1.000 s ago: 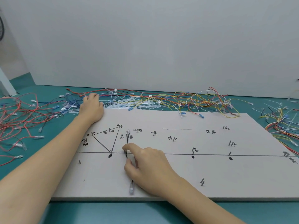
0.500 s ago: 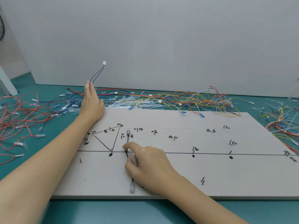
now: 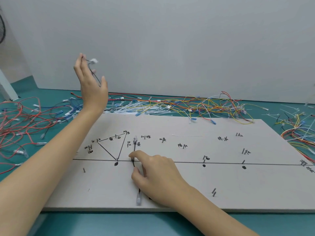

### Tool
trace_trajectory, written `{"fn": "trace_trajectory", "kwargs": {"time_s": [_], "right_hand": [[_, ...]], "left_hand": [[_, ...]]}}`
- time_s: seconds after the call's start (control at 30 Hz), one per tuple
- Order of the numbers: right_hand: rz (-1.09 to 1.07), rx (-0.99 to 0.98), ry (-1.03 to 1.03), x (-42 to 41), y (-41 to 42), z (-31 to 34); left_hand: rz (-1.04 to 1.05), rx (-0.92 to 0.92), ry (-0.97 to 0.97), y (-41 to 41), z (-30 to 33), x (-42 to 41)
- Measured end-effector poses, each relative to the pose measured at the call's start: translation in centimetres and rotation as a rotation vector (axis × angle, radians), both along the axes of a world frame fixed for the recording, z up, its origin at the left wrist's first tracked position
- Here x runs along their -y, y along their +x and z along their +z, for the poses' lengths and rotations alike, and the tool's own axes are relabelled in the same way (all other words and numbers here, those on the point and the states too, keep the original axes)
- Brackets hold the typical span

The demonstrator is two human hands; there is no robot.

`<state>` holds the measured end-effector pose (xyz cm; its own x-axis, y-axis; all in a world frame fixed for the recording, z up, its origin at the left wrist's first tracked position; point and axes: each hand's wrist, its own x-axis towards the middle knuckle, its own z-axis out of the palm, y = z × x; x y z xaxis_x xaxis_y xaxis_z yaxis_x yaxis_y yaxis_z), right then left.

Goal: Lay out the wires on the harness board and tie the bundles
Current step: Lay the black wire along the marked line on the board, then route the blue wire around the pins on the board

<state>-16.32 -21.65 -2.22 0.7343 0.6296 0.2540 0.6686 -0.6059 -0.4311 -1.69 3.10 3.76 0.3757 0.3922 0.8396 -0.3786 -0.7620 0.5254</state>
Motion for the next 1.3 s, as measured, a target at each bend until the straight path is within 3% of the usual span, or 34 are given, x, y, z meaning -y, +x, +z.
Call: {"fn": "trace_trajectory", "kwargs": {"time_s": [0.2, 0.3, 0.37, 0.43, 0.57, 0.67, 0.9, 1.07, 1.3], "right_hand": [[0.023, -0.016, 0.028, 0.1, 0.0, 0.1], [0.029, -0.042, 0.056, 0.2, 0.1, 0.2], [0.029, -0.077, 0.096, 0.4, 0.2, 0.5], [-0.002, -0.077, 0.152, 0.7, 0.6, 0.8], [-0.142, -0.091, 0.283, 2.0, 2.4, 1.3], [-0.237, -0.124, 0.354, 3.2, 3.9, 1.7], [-0.330, -0.082, 0.144, 3.9, 5.2, 1.7], [-0.340, -0.079, -0.033, 3.7, 5.5, 1.9], [-0.409, 0.033, -0.226, 3.1, 5.5, 2.0]], "left_hand": [[-0.066, 0.166, -0.090, -1.4, 3.0, 1.6], [-0.155, 0.154, -0.352, -2.8, 4.3, 3.8], [-0.322, -0.037, -0.628, -3.4, 5.3, 4.8], [-0.611, -0.359, -0.832, -4.2, 6.0, 5.4], [-1.020, -0.876, -0.982, -6.4, 5.4, 5.3], [-1.056, -1.091, -0.854, -7.5, 3.9, 5.0], [-0.581, -1.333, -0.244, -7.7, 0.9, 4.1], [-0.225, -1.271, 0.028, -7.2, -0.9, 3.1], [-0.161, -1.266, 0.132, -6.7, -1.7, 2.4]]}}
